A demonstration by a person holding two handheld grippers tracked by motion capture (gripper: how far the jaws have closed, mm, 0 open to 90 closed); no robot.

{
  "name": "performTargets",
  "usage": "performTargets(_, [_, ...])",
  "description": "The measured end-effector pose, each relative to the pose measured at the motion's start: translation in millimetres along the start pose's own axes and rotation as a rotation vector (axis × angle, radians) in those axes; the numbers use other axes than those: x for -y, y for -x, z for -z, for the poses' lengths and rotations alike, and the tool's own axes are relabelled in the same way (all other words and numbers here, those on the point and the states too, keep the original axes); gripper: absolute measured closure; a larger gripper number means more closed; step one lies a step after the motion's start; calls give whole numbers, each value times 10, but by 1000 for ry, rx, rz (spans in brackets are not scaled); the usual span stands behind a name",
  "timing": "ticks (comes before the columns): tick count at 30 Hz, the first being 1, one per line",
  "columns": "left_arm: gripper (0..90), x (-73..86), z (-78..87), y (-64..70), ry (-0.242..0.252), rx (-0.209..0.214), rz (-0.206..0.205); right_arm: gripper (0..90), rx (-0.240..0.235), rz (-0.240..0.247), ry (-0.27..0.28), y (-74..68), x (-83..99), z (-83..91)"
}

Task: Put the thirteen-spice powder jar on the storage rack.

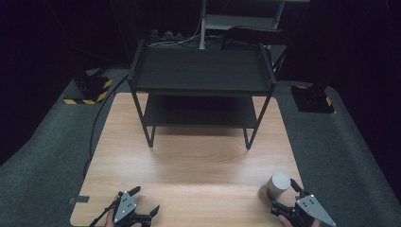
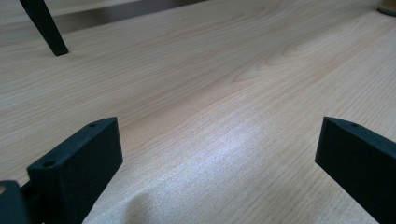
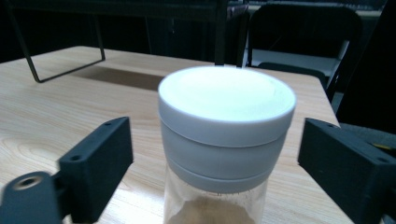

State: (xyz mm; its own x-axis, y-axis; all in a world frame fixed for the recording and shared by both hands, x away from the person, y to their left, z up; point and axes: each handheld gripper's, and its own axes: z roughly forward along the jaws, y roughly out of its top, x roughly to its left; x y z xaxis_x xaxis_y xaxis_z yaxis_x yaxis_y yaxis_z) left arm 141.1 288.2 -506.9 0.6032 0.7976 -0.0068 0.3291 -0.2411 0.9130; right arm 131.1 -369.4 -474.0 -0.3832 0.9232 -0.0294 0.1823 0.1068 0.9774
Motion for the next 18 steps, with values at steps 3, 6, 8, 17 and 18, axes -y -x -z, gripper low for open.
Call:
performTargets(3, [8, 1, 1, 1, 1, -1, 0, 219, 0, -19, -10, 3, 0, -40])
performTargets(6, [8, 1, 2, 5, 0, -3, -2, 313, 5, -11, -11, -15, -14, -43])
performTargets(8, [8, 0, 1, 7, 0, -3, -3, 338, 16, -8, -19, -28, -39, -37])
performTargets(17, [8, -2, 0, 3, -1, -1, -2, 341, 18, -24, -49, -43, -186, -48])
performTargets(18, [8, -2, 0, 2, -1, 0, -4, 340, 14, -35, -47, -40, -270, -52])
